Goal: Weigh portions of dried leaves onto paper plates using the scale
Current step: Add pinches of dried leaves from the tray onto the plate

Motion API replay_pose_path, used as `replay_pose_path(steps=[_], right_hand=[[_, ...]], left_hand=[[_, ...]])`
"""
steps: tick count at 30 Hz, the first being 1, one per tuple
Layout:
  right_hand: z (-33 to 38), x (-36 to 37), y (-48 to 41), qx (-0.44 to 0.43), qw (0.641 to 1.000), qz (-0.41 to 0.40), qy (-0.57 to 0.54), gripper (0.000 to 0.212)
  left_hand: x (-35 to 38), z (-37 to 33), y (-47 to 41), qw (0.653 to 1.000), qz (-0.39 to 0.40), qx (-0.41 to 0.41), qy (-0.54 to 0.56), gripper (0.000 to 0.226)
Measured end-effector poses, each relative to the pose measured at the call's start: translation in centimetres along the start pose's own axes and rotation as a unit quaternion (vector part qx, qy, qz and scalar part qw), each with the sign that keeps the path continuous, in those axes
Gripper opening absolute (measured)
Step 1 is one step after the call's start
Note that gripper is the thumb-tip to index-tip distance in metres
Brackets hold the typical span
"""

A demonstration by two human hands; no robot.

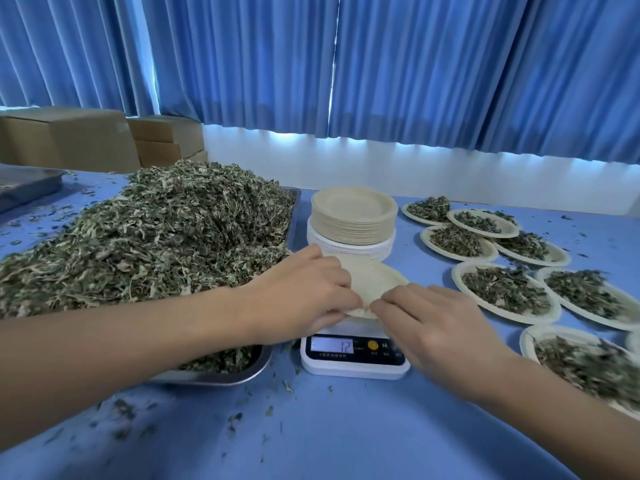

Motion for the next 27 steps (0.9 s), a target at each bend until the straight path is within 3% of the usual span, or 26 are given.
replay_pose_path(steps=[3, 5, 6, 7, 9, 11, 13, 17, 19, 21, 27], right_hand=[[0.1, 0.9, 0.1, 0.016, 0.999, 0.023, -0.018, 0.029], [0.0, 1.0, 0.1, 0.014, 0.999, 0.026, -0.02, 0.011], [-0.2, 0.9, 0.1, 0.025, 0.999, 0.017, -0.026, 0.012], [-0.6, 0.7, 0.2, 0.043, 0.998, 0.002, -0.036, 0.026], [-2.3, 0.3, 0.4, 0.129, 0.988, -0.034, -0.071, 0.038], [-4.9, 0.7, 1.1, 0.257, 0.958, -0.055, -0.118, 0.041], [-8.0, 2.2, 2.2, 0.376, 0.908, -0.058, -0.176, 0.043], [-12.4, 5.8, 4.0, 0.509, 0.826, -0.047, -0.236, 0.04], [-12.9, 7.7, 5.1, 0.546, 0.794, -0.041, -0.264, 0.04], [-12.7, 9.0, 5.8, 0.559, 0.782, -0.027, -0.273, 0.042], [-12.6, 10.3, 6.3, 0.557, 0.767, 0.038, -0.316, 0.043]], left_hand=[[1.8, 0.5, 0.1, 0.998, 0.052, -0.024, 0.014, 0.029], [2.6, 1.0, 0.1, 0.995, 0.082, -0.039, 0.033, 0.041], [2.6, 1.3, 0.1, 0.994, 0.085, -0.054, 0.052, 0.05], [2.4, 1.8, 0.2, 0.992, 0.07, -0.079, 0.076, 0.057], [1.3, 4.0, 0.7, 0.983, -0.005, -0.149, 0.11, 0.056], [0.5, 7.0, 1.7, 0.963, -0.071, -0.237, 0.103, 0.036], [0.9, 10.1, 2.8, 0.94, -0.063, -0.326, 0.074, 0.032], [5.2, 14.3, 5.2, 0.87, 0.129, -0.455, 0.138, 0.056], [7.3, 14.5, 6.1, 0.847, 0.196, -0.456, 0.192, 0.062], [8.5, 14.2, 6.7, 0.846, 0.239, -0.435, 0.196, 0.067], [7.8, 14.8, 6.1, 0.881, 0.231, -0.395, 0.122, 0.069]])
Point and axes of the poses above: each hand's wrist, its own y-axis away from the middle knuckle, its own x-axis out of the palm, z = x × y, the point moved 8 cm from there along -y, towards the middle knuckle, and after that the axes turned 1 degree about z, right-handed, at the moved point
